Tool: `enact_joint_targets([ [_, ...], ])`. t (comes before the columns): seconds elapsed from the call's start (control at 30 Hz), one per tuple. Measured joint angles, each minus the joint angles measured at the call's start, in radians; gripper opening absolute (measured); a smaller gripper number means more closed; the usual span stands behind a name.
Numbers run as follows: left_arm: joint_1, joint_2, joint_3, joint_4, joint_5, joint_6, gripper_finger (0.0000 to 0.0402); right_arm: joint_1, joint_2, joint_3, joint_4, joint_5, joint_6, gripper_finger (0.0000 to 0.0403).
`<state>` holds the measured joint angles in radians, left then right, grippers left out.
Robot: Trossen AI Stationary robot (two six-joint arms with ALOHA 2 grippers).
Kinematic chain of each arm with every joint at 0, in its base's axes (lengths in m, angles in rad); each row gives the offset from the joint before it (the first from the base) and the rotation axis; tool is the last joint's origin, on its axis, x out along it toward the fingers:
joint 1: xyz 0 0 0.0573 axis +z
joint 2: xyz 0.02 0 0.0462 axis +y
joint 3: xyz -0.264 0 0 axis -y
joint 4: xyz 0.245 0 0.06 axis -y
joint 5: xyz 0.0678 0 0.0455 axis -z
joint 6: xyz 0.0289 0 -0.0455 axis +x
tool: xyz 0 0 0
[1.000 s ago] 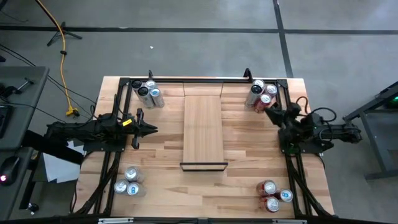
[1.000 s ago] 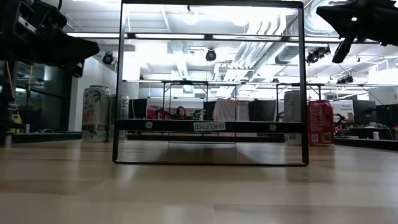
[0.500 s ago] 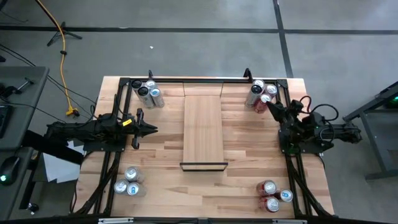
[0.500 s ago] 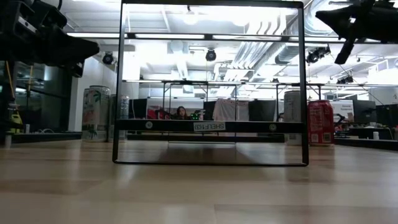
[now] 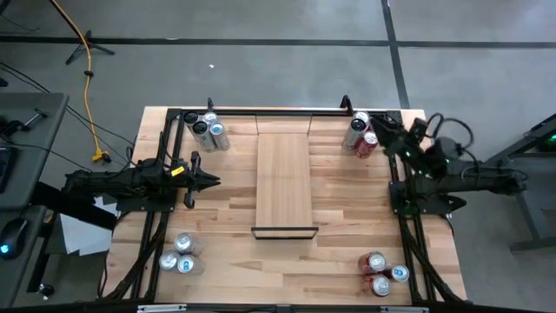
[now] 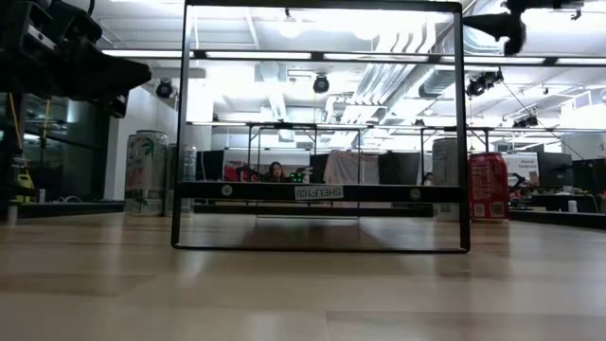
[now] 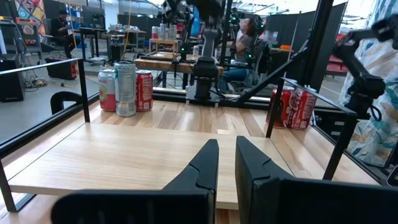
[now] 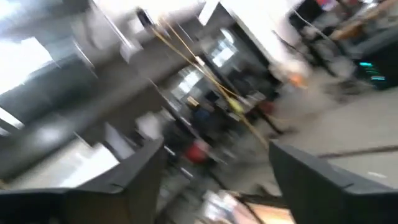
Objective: Place canned beverage on shelf
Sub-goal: Put the top right white-pink soda can on the shelf
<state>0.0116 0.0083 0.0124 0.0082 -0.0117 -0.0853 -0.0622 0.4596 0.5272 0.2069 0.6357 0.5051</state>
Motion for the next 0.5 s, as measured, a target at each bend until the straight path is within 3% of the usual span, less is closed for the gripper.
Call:
enact_joint_targets([
  [0.1,0.000,0.000,0.000,0.000,0.000,0.000,0.0003,-0.059,0.140,0.202,-0.324,0.029,-0.004,0.0327],
  [0.23,0.000,0.000,0.000,0.000,0.000,0.000,0.0003,-0.205,0.332,0.462,-0.878,0.100,0.209,0.0342],
  [0.33,0.000,0.000,0.000,0.000,0.000,0.000,0.0003,-0.358,0.469,0.598,-1.192,-0.012,0.277,0.0343],
  [0.5,0.000,0.000,0.000,0.000,0.000,0.000,0.0003,-0.555,0.634,0.635,-1.236,-0.276,0.151,0.0343],
])
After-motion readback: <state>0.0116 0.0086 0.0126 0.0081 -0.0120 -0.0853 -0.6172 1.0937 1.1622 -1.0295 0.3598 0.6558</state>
